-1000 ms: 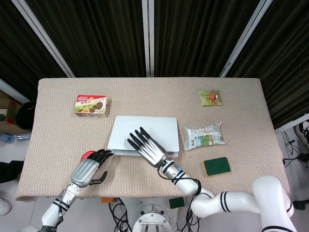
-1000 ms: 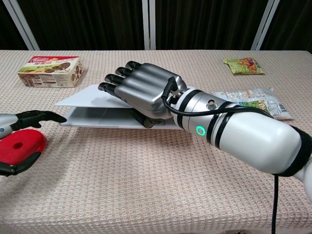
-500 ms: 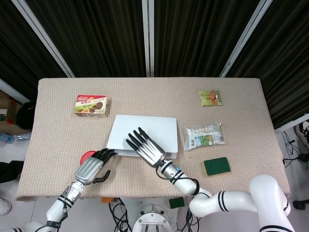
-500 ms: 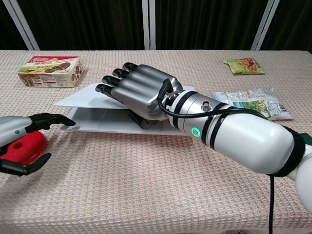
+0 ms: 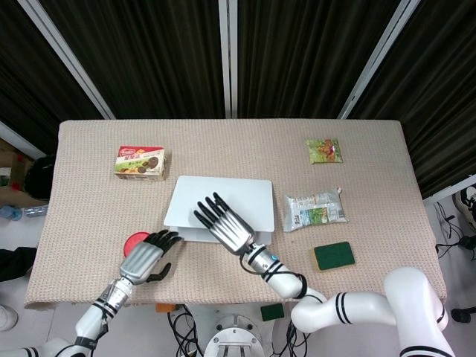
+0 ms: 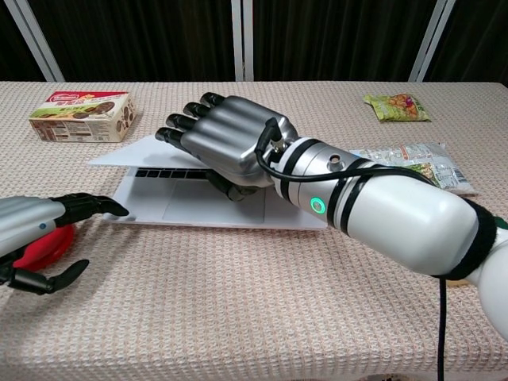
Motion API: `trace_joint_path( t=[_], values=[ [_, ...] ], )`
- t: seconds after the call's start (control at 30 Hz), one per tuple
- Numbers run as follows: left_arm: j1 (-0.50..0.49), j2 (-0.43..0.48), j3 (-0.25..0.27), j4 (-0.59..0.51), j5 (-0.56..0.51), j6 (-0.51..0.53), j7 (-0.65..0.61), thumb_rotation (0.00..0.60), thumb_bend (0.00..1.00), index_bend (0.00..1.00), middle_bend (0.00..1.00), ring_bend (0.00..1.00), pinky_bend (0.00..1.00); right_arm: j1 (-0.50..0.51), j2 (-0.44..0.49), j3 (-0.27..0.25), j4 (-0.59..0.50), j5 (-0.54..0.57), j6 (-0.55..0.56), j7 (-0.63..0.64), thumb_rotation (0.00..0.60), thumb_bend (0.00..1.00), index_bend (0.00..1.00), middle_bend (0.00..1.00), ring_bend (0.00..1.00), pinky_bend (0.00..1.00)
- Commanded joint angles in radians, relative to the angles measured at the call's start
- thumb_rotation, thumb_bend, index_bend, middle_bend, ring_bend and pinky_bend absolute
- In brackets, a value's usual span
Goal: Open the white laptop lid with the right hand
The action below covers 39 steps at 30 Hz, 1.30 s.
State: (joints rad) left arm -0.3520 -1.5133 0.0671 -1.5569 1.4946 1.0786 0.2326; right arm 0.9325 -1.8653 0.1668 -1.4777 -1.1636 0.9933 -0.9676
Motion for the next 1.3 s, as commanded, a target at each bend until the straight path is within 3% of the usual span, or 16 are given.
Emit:
trace_joint_path(
  t=[0.03, 0.57, 0.87, 1.3],
  values=[
    [-0.005, -0.003, 0.000, 0.002, -0.009, -0.008, 0.016, 0.485, 0.47, 0.12, 0.08, 0.05, 0.16, 0.002, 0.003, 0.008, -0.004, 0.005, 0.005, 0.006, 0.600, 0.68, 0.00, 0.00, 0.00, 0.00],
    [-0.029, 0.003, -0.002, -0.011, -0.044, -0.040, 0.050, 0.486, 0.47, 0.12, 0.08, 0.05, 0.14, 0.036, 0.045, 0.082, -0.031, 0.067, 0.014, 0.028, 0.600, 0.68, 0.00, 0.00, 0.00, 0.00],
    [-0.037, 0.007, -0.001, -0.017, -0.062, -0.049, 0.067, 0.485, 0.47, 0.12, 0.08, 0.05, 0.14, 0.089, 0.086, 0.155, -0.017, 0.154, -0.008, 0.021, 0.600, 0.68, 0.00, 0.00, 0.00, 0.00],
    [-0.046, 0.014, 0.003, -0.029, -0.077, -0.054, 0.084, 0.486, 0.47, 0.12, 0.08, 0.05, 0.14, 0.170, 0.119, 0.218, 0.066, 0.288, -0.027, 0.028, 0.600, 0.68, 0.00, 0.00, 0.00, 0.00]
  ],
)
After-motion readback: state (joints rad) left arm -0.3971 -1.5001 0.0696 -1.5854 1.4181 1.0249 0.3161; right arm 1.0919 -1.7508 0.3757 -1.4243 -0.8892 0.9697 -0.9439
